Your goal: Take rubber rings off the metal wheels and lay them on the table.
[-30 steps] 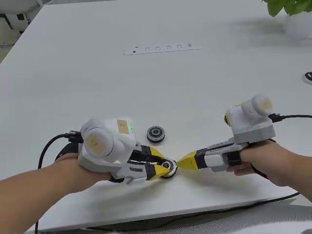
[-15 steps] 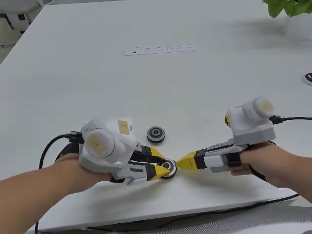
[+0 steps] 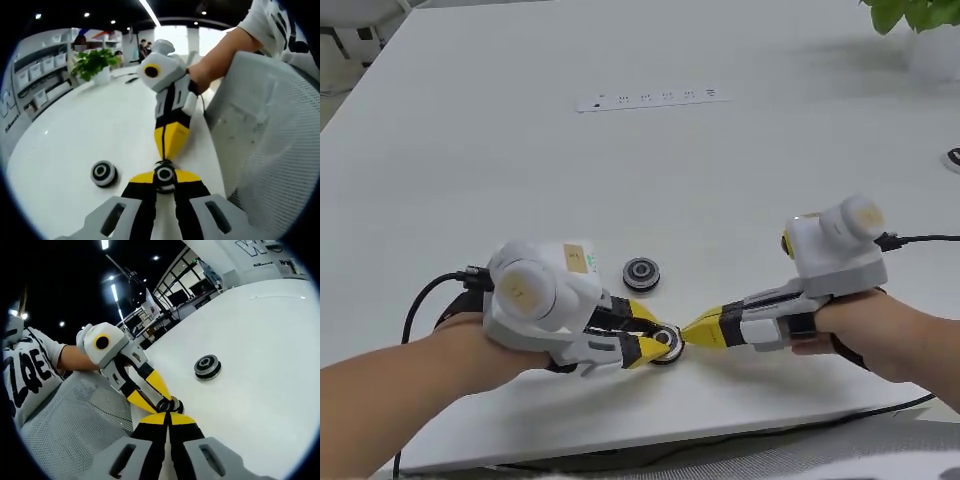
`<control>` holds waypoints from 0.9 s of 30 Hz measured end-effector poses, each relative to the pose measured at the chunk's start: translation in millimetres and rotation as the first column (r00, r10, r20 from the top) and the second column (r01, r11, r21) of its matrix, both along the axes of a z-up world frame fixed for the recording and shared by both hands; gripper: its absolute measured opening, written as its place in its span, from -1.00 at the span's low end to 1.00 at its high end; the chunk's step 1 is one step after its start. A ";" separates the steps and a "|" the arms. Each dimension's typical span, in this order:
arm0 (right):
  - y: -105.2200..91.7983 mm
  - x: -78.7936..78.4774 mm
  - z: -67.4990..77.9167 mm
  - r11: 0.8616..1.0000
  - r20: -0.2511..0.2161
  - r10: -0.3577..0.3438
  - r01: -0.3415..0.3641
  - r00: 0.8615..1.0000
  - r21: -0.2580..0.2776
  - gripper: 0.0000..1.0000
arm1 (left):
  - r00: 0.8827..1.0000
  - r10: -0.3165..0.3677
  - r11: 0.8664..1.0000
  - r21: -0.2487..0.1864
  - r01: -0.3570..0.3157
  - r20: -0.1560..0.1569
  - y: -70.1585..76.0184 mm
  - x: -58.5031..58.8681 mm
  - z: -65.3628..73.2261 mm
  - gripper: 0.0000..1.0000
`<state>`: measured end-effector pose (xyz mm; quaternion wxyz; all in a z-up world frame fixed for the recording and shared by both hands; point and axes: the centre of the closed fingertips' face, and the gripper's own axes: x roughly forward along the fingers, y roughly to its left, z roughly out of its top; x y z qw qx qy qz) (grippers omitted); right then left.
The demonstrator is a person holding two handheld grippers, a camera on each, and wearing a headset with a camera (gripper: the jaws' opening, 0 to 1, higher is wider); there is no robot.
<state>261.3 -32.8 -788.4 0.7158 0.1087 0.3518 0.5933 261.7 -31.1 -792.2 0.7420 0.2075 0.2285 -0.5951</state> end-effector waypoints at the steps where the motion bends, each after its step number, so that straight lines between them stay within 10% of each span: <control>1: -0.6 0.8 -0.2 1.000 -0.001 0.000 0.000 1.000 -0.001 -1.00 | 1.000 0.000 1.000 0.000 0.000 0.000 0.0 0.0 0.0 -0.75; 27: 7.1 -3.7 5.8 1.000 0.003 0.026 -0.026 1.000 0.004 -1.00 | 1.000 -0.007 1.000 0.011 0.007 0.008 -0.2 -0.8 -0.4 -0.76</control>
